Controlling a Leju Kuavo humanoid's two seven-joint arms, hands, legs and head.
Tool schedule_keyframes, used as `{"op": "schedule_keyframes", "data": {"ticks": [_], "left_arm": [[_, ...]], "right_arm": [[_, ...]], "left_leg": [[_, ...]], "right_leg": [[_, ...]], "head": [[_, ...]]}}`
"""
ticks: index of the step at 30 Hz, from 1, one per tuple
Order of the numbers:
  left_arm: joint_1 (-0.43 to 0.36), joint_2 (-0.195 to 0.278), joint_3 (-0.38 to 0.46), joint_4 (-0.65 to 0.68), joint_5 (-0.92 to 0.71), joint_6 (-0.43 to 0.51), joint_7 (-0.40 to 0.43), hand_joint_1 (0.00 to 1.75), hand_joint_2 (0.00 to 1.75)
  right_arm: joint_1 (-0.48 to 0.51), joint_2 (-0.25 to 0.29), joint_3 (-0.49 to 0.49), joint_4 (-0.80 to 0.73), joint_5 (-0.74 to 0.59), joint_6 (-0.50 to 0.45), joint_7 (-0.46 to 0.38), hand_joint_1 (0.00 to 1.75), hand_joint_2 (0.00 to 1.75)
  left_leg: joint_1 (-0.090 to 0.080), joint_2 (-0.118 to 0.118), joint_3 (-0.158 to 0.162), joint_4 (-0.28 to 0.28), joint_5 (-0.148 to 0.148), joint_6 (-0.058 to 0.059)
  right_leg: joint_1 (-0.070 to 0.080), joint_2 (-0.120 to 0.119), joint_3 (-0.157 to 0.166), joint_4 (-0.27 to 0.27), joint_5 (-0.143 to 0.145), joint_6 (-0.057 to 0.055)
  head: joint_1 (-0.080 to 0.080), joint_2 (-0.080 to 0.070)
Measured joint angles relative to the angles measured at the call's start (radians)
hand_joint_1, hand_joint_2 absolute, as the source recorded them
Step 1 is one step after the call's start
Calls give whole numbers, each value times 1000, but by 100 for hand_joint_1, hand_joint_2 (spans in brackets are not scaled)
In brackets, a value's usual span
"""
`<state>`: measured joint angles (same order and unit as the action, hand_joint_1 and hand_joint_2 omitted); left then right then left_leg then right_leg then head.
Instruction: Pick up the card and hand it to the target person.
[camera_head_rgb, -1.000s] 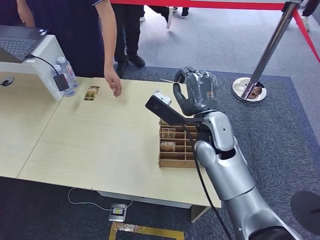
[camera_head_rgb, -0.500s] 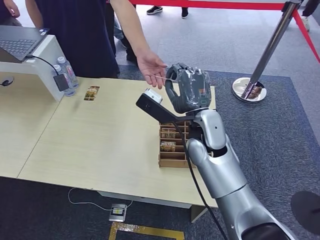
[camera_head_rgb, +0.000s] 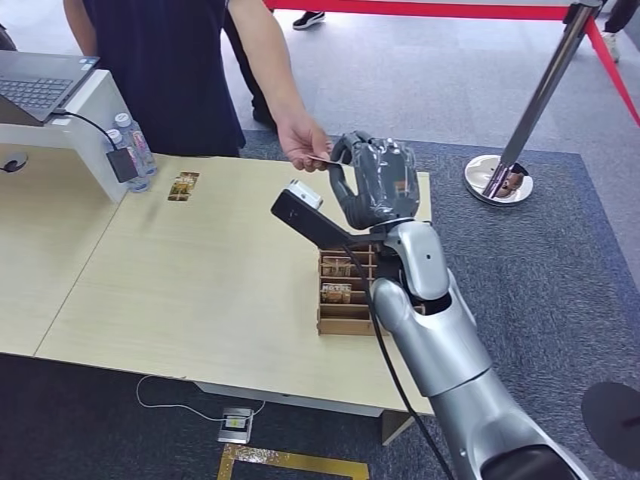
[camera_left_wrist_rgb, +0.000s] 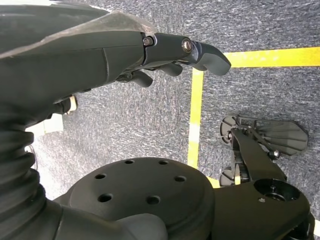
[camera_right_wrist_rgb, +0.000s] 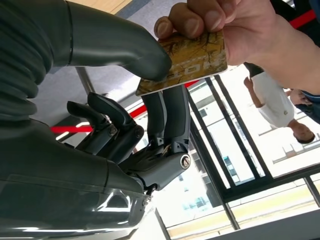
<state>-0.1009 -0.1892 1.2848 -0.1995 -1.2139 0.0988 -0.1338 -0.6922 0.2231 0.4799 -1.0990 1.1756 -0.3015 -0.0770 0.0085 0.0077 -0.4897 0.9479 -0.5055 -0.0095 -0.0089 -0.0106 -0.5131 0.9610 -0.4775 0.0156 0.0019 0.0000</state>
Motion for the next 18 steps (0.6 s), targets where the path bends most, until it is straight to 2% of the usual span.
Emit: {"op": "schedule_keyframes", "data": {"ticks": [18], "left_arm": [[0, 0, 0, 0, 0, 0, 3, 0, 175]], "right_arm": [[-2, 2, -3, 22, 8, -3, -4, 175, 175]], "left_leg": [[0, 0, 0, 0, 0, 0]], "right_leg": [[0, 0, 0, 0, 0, 0]], "head": [[0, 0]]}}
